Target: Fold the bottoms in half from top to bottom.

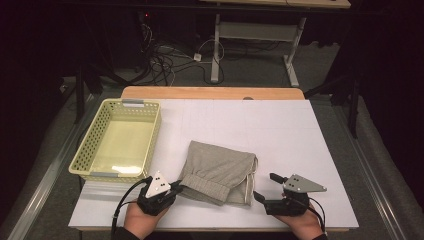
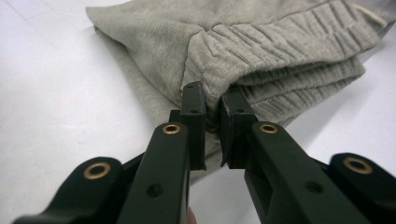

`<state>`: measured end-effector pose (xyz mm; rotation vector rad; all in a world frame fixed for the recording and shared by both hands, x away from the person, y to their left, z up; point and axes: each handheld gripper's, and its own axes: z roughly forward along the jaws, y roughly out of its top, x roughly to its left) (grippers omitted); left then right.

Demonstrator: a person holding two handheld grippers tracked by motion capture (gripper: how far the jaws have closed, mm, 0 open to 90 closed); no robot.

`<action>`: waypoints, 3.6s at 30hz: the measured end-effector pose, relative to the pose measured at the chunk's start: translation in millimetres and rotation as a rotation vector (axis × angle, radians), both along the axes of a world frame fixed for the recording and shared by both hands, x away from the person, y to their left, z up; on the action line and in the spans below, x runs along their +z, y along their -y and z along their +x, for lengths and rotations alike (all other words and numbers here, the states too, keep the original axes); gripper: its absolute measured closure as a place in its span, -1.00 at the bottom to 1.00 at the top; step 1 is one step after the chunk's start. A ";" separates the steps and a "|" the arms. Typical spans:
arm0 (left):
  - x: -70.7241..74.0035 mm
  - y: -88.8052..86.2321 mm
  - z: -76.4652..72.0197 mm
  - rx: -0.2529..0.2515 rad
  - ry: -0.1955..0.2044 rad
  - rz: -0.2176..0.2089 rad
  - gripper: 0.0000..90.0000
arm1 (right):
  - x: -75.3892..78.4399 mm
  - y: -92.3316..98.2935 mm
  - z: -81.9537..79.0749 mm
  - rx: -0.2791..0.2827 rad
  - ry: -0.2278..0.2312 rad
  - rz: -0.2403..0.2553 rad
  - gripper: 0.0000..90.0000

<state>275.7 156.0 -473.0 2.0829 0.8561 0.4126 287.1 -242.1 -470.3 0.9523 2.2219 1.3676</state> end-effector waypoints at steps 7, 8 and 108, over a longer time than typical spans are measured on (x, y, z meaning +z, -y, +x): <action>-6.6 -3.8 1.0 0.020 -0.032 0.019 0.77 | 0.8 -0.5 0.7 0.001 0.006 0.012 -0.68; -6.7 -4.0 0.8 0.020 -0.037 0.018 0.77 | 1.2 0.2 0.6 -0.001 0.008 0.012 -0.69; -12.8 -14.1 21.7 -0.006 -0.113 -0.018 0.68 | 6.4 -43.0 82.0 -0.086 -0.018 0.024 -0.98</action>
